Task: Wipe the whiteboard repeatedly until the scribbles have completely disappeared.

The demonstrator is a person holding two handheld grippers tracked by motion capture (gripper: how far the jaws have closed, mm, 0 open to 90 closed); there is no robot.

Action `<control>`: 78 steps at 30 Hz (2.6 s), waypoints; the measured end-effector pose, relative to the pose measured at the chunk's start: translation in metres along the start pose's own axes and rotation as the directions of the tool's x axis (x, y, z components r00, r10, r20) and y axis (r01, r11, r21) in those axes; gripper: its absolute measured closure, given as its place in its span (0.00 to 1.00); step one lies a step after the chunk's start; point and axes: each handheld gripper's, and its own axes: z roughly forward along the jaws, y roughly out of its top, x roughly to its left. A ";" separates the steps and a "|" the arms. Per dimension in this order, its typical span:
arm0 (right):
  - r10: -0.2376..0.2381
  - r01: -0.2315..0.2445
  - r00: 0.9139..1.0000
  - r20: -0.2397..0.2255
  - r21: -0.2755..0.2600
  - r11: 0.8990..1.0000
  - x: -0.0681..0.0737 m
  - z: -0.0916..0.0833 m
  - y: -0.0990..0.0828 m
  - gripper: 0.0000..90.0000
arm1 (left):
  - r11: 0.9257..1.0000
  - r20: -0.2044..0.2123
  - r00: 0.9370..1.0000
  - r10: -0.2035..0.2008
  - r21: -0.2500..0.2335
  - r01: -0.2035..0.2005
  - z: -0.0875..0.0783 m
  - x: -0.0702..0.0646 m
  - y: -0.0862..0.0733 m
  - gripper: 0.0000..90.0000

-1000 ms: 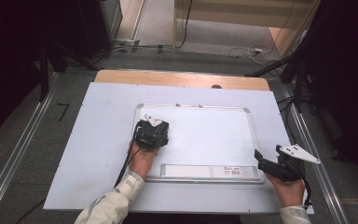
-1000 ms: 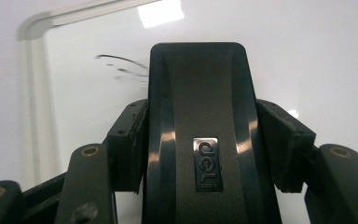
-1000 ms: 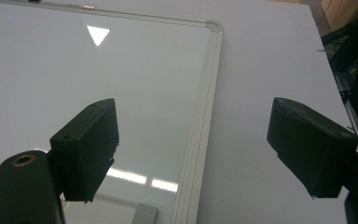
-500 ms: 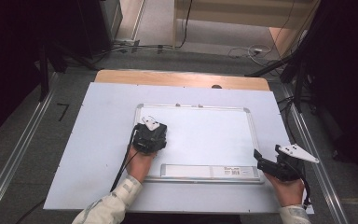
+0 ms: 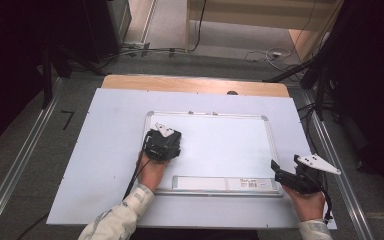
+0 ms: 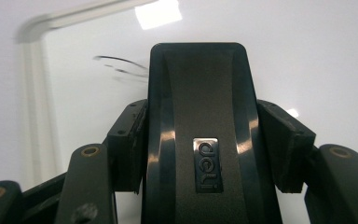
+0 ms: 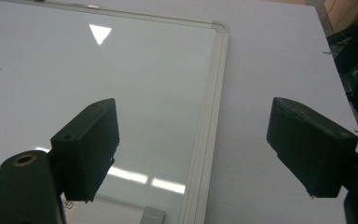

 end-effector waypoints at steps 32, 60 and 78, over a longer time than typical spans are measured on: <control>0.003 -0.003 1.000 -0.006 -0.002 1.000 -0.002 0.002 0.001 0.17 | 1.000 -0.049 0.998 -0.028 0.009 0.029 0.046 -0.013 0.046 0.45; -0.004 0.004 1.000 -0.002 0.000 1.000 0.000 0.001 0.000 0.17 | 0.999 -0.066 0.997 -0.034 0.029 0.036 0.028 0.009 0.029 0.45; -0.007 0.007 1.000 -0.003 0.000 1.000 0.002 0.001 0.000 0.17 | 0.989 0.116 0.982 0.148 0.009 -0.150 0.019 -0.093 0.021 0.45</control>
